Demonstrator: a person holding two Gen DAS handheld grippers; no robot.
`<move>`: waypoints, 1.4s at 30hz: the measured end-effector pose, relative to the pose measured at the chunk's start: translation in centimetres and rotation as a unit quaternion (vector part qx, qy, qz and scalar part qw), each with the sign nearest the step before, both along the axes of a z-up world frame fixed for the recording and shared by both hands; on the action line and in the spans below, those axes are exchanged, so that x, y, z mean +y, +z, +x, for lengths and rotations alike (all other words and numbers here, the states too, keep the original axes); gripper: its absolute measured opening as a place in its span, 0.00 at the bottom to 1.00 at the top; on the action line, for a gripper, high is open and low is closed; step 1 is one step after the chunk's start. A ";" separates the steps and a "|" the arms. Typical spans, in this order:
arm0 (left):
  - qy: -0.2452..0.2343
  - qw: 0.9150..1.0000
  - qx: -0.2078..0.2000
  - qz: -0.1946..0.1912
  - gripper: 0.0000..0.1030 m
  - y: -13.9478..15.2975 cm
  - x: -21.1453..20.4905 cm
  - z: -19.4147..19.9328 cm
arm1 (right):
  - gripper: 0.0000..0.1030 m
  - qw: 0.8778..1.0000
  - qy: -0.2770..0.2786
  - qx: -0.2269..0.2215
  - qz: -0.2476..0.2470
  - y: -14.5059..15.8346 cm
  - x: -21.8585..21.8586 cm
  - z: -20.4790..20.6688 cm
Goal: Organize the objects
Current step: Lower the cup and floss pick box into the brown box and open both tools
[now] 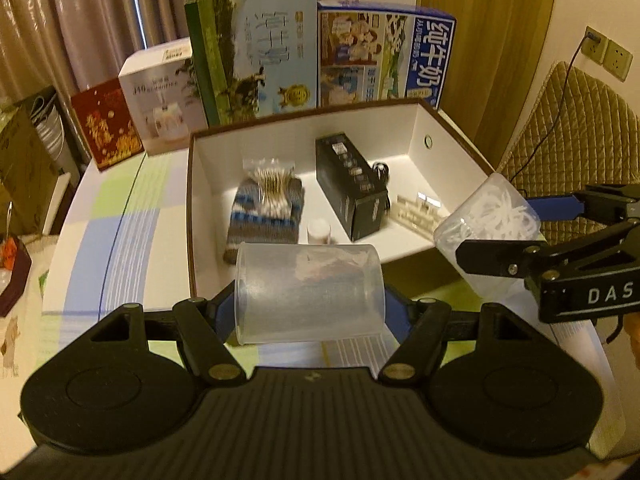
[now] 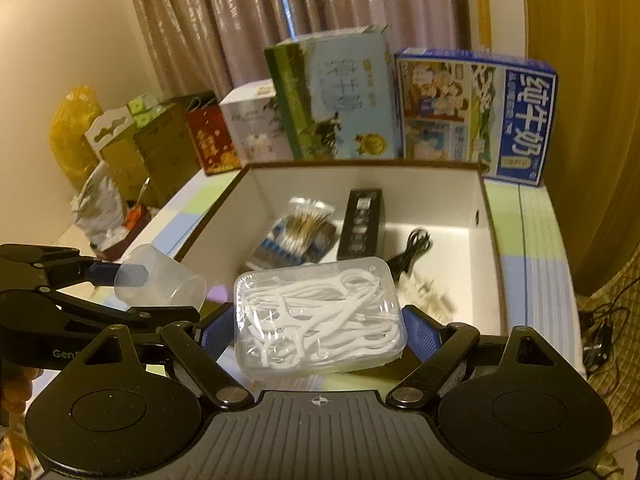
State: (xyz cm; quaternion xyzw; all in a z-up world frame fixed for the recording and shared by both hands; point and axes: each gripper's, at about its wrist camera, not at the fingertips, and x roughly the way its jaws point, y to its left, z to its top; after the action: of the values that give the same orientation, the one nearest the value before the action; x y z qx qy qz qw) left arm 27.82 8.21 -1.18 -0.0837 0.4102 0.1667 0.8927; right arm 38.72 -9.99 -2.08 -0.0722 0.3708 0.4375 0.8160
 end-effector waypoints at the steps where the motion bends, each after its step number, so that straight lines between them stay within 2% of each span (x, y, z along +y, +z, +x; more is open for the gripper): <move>1: -0.001 1.000 -0.001 0.001 0.66 0.1 0.2 0.4 | 0.82 1.000 -0.003 -0.002 0.001 0.2 0.2 0.4; 16: -0.007 1.000 -0.001 0.023 0.66 0.2 3.6 6.6 | 0.82 0.999 -0.039 -0.011 -0.002 0.4 2.3 6.4; 31: -0.010 0.999 0.029 0.025 0.66 -2.8 6.5 10.8 | 0.82 0.997 -0.068 -0.012 -0.036 -2.0 4.1 12.0; 42: -0.012 0.998 0.058 0.025 0.66 -5.5 8.4 13.6 | 0.82 0.995 -0.079 -0.001 -0.056 -4.2 5.6 14.7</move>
State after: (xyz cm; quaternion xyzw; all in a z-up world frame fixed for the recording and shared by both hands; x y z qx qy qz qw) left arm 41.42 16.56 -6.66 -0.0469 0.4576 0.1709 0.8713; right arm 53.38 -4.43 -6.23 -0.0883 0.3984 0.3500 0.8432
